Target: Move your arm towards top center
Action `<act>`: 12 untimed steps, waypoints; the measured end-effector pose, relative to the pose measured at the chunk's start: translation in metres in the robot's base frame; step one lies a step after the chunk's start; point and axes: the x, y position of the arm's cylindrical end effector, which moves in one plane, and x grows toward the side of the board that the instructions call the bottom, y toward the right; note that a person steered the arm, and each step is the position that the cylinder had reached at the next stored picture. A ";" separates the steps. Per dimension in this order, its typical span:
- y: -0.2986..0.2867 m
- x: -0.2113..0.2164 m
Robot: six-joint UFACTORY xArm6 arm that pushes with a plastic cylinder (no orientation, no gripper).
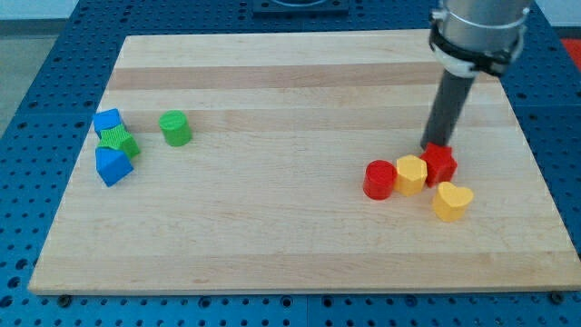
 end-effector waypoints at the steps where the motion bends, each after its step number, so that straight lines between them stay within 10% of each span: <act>1: 0.009 0.018; 12: -0.001 -0.040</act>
